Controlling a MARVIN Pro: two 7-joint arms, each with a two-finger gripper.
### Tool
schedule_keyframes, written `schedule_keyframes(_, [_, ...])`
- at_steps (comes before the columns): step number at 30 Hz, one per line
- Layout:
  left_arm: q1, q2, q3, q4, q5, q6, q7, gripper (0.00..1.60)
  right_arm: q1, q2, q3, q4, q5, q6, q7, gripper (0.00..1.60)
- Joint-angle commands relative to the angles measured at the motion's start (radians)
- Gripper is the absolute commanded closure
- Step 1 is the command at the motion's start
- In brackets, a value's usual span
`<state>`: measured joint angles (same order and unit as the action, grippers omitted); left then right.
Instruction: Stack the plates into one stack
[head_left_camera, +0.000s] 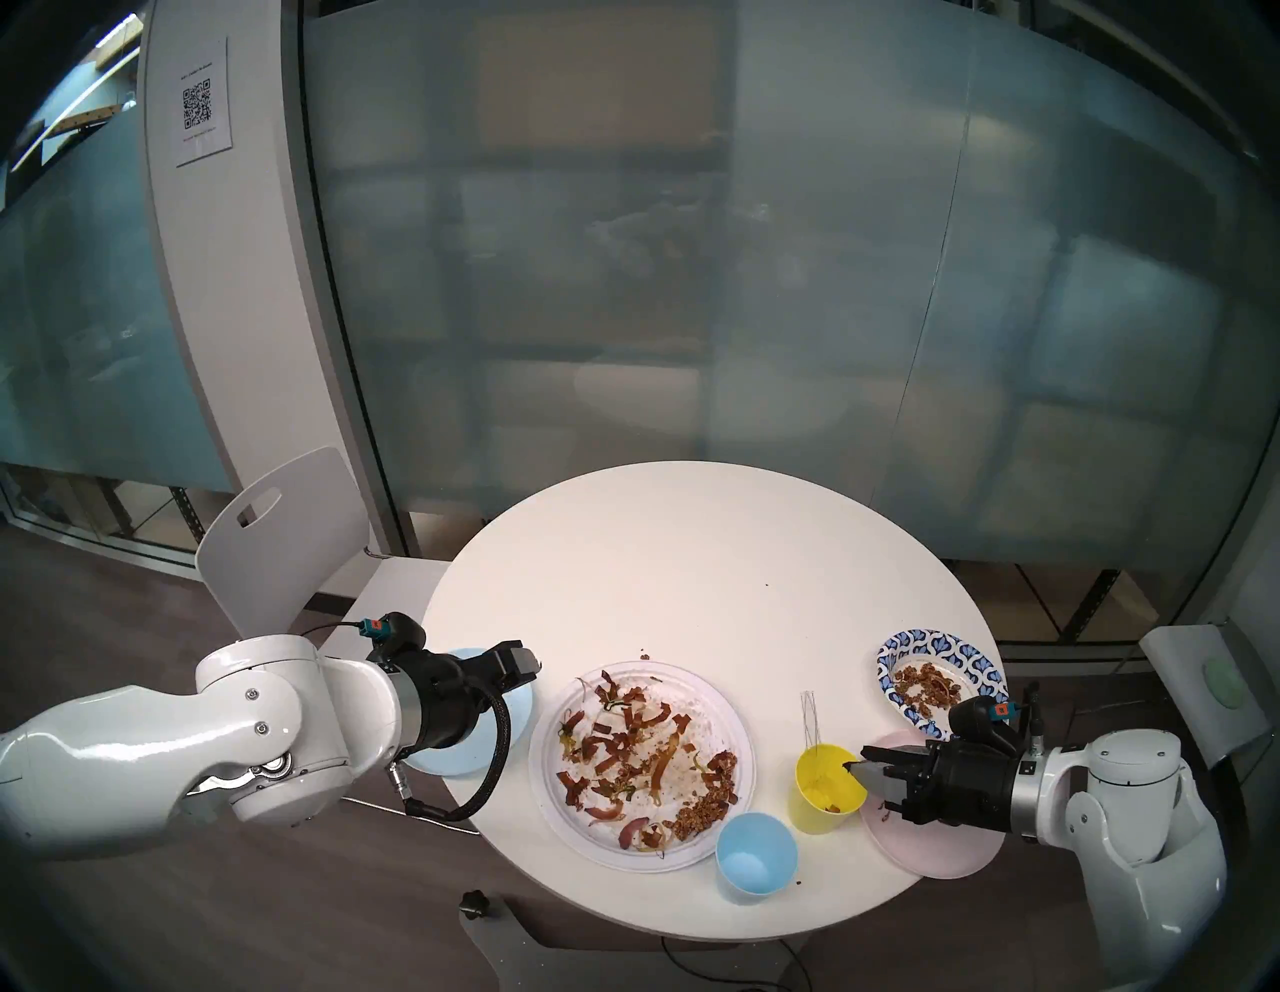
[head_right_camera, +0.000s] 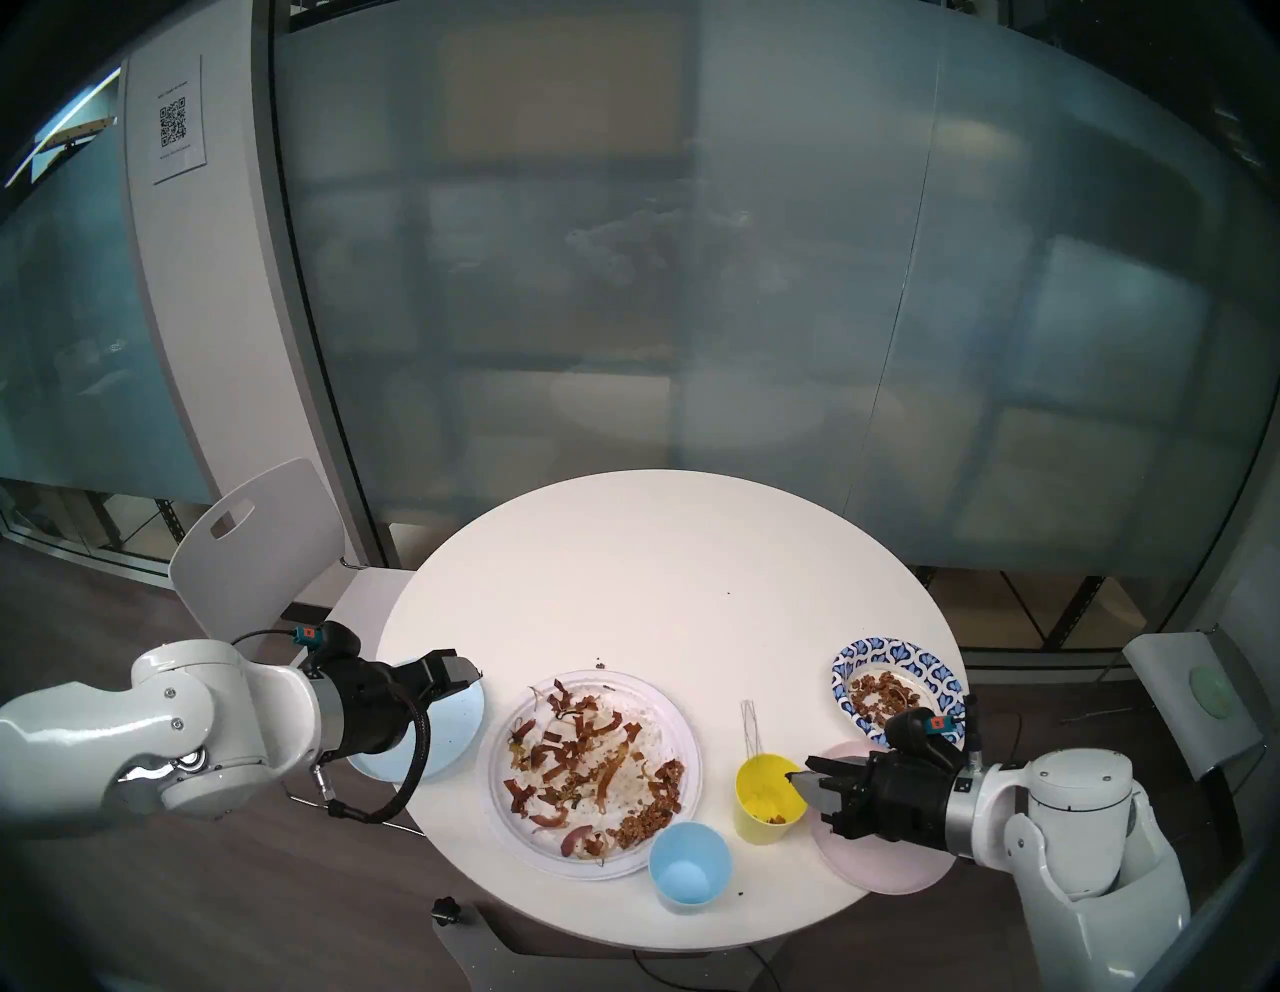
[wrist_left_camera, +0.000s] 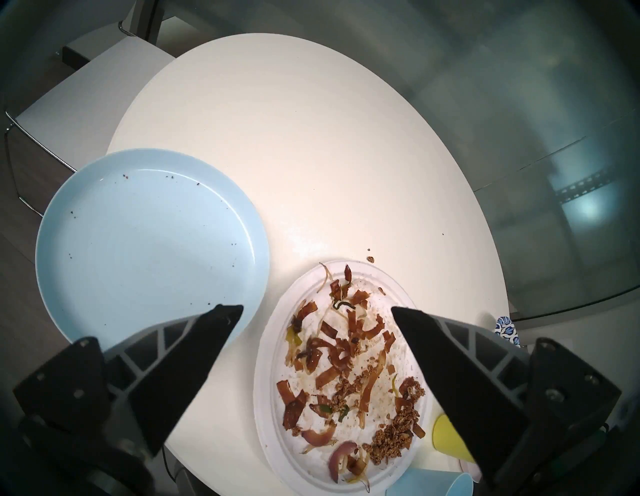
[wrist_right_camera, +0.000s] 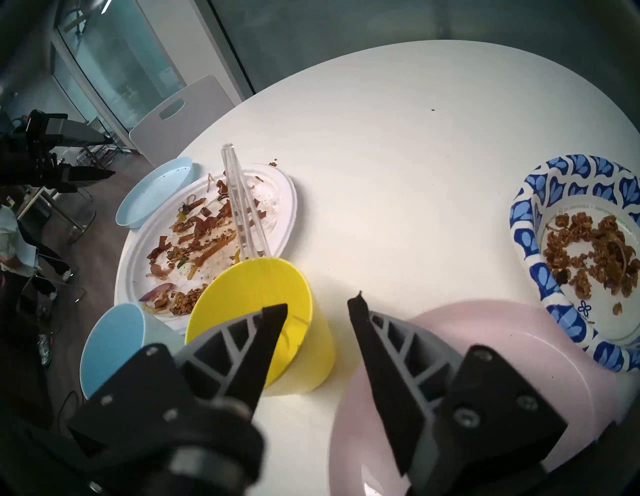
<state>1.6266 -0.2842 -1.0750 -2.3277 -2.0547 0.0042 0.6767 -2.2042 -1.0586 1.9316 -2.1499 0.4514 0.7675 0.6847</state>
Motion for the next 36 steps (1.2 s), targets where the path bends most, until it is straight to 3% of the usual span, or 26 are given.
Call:
schedule_keyframes(1, [-0.007,-0.001,-0.006,-0.006,0.002,-0.001,-0.005,0.00,0.050,0.026,-0.025,-0.003,-0.007,0.010,-0.003,0.58])
schedule_keyframes(13, [-0.010,0.001,-0.003,-0.006,0.001,-0.003,-0.006,0.00,0.072,0.056,-0.059,0.002,-0.044,0.039,-0.004,0.55])
schedule_keyframes(15, [-0.010,0.001,-0.002,-0.006,0.001,-0.003,-0.006,0.00,0.075,0.058,-0.061,0.002,-0.048,0.043,-0.002,0.61])
schedule_keyframes(17, [-0.011,0.001,-0.002,-0.006,0.001,-0.003,-0.006,0.00,0.078,0.059,-0.063,0.003,-0.053,0.045,0.000,0.80])
schedule_keyframes(27, [-0.013,0.003,0.001,-0.007,0.001,-0.005,-0.006,0.00,0.089,0.055,-0.066,0.004,-0.069,0.048,0.004,0.99])
schedule_keyframes(31, [-0.014,0.003,0.003,-0.007,0.000,-0.005,-0.007,0.00,0.090,0.054,-0.060,0.002,-0.070,0.046,0.008,1.21])
schedule_keyframes(32, [-0.015,0.003,0.003,-0.007,0.000,-0.005,-0.007,0.00,0.091,0.055,-0.059,0.003,-0.070,0.045,0.009,1.39])
schedule_keyframes(34, [-0.015,0.003,0.003,-0.006,0.000,-0.006,-0.007,0.00,0.095,0.056,-0.052,-0.002,-0.067,0.048,0.012,1.60])
schedule_keyframes(36, [-0.016,0.004,0.004,-0.006,0.000,-0.006,-0.007,0.00,0.097,0.059,-0.048,-0.007,-0.065,0.050,0.015,1.60])
